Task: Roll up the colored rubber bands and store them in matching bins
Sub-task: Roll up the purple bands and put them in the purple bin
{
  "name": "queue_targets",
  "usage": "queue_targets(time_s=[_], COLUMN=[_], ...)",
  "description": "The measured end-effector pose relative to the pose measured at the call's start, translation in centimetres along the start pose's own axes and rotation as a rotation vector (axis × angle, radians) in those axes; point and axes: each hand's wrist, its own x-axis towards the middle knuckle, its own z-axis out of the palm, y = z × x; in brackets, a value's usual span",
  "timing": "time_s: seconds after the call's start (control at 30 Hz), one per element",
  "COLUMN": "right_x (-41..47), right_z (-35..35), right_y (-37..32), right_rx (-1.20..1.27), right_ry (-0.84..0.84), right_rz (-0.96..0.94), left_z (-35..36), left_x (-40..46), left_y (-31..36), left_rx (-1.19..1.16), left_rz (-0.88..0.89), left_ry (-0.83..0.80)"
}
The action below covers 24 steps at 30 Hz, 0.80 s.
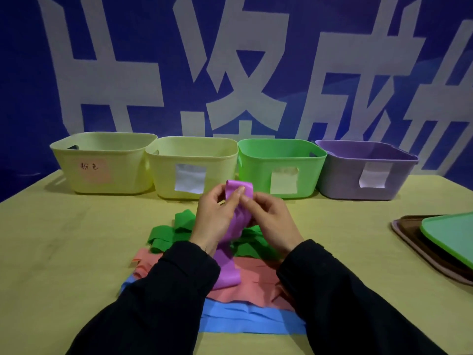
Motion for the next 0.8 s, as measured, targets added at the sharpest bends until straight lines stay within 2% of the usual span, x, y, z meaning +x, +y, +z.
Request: queue_targets(time_s=[0.27,0.47,0.8], right_x=[0.2,1.3,0.5], right_z=[-0.7,-1.4,-1.4], right_y=[-1.0,-1.8,-0.5], right_rx=[0.141,0.155,0.281], right_ry=[0.095,0.017,0.056], right_rz=[-0.025,0.022,0.080], left_z=[-0.2,-0.9,-0.8], left_x=[-0.6,-0.3,-0.6], left_y=[0.5,0.2,-0.2], left_rx=[0.036,0.196,0.140], left_rz=[0.077,0.164,0.104], left_ry=[-0.095,-0.067,-0.110])
